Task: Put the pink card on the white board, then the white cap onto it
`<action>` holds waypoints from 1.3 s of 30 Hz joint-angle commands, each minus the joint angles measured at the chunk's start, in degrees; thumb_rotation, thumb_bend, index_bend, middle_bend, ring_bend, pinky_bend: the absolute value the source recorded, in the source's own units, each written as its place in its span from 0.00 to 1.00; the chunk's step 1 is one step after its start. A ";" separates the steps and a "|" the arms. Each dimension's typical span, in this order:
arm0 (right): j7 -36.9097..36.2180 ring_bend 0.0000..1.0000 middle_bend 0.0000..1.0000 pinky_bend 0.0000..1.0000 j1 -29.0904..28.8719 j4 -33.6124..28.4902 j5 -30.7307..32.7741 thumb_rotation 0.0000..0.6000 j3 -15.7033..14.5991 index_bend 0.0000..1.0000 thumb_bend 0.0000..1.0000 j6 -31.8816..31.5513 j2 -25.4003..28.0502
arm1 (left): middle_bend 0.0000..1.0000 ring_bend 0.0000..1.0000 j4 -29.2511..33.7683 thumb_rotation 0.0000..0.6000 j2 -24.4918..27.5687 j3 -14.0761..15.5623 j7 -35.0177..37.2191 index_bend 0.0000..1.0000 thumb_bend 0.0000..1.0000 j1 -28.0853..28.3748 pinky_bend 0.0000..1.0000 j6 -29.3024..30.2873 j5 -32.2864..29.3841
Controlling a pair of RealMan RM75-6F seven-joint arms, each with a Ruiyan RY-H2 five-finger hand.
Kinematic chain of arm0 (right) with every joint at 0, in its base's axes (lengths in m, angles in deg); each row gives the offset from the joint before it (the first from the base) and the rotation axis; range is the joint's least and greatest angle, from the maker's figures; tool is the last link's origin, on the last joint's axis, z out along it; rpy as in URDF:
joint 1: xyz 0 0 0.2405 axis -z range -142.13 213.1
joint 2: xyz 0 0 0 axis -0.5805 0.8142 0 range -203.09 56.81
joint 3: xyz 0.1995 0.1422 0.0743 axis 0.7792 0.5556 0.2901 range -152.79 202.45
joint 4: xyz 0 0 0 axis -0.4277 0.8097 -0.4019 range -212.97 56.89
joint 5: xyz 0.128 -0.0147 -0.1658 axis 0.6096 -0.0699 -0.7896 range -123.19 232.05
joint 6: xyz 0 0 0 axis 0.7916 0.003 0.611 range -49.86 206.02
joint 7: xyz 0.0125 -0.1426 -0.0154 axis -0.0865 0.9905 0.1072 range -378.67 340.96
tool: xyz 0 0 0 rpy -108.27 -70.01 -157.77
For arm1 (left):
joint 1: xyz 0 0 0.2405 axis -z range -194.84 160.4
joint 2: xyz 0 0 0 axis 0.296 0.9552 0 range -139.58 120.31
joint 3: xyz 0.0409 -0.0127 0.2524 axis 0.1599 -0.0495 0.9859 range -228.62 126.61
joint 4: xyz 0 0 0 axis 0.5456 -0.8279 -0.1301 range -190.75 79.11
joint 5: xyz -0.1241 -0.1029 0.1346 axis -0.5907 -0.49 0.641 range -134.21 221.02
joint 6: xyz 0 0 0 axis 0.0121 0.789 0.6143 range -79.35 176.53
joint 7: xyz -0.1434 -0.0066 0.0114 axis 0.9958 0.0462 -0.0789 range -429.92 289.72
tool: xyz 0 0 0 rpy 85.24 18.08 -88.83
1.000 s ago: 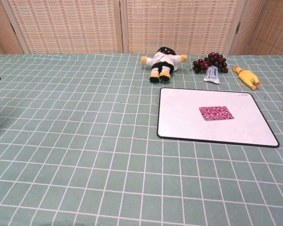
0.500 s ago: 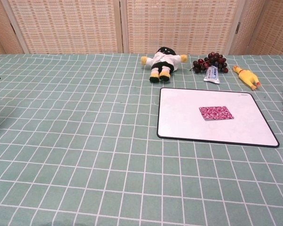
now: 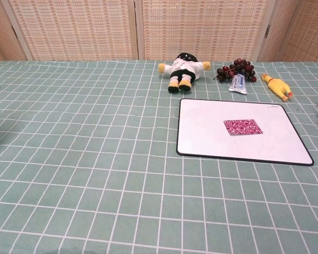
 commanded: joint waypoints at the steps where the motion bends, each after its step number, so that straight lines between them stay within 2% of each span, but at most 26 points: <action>1: 0.16 0.00 0.00 0.00 -0.09 0.40 0.19 0.97 0.05 0.43 0.33 0.25 -0.28 | 0.00 0.00 0.06 1.00 0.04 -0.03 0.11 0.00 0.22 0.00 0.00 -0.01 -0.03; 4: 0.26 0.00 0.00 0.00 -0.13 0.75 0.22 1.00 0.10 0.44 0.33 0.35 -0.64 | 0.00 0.00 0.15 1.00 0.10 -0.04 0.30 0.00 0.22 0.02 0.00 0.04 0.00; 23: -0.85 0.00 0.00 0.00 0.17 -2.07 -0.17 1.00 1.36 0.51 0.35 -0.71 0.71 | 0.00 0.00 0.24 1.00 0.15 0.15 0.65 0.00 0.22 0.14 0.00 -0.26 0.15; 26: -1.62 0.00 0.00 0.00 -0.07 -5.17 -1.34 1.00 1.87 0.51 0.35 -1.61 1.95 | 0.00 0.00 0.24 1.00 0.14 0.17 0.66 0.00 0.22 0.17 0.00 -0.39 0.13; 32: -2.72 0.00 0.00 0.00 -0.80 -17.13 -4.52 1.00 3.08 0.51 0.35 -4.82 5.89 | 0.00 0.00 0.17 1.00 0.15 0.06 0.49 0.00 0.22 0.20 0.00 -0.65 -0.06; 36: -1.06 0.00 0.00 0.00 -1.81 -24.33 -5.24 1.00 3.34 0.51 0.35 -7.32 7.66 | 0.00 0.00 0.17 1.00 0.22 -0.03 0.69 0.00 0.22 0.19 0.00 -0.69 -0.17; 39: 1.18 0.00 0.00 0.00 -2.81 -27.29 -4.09 1.00 3.17 0.51 0.35 -8.63 7.89 | 0.00 0.00 0.14 1.00 0.27 -0.01 0.87 0.00 0.22 0.19 0.00 -0.71 -0.16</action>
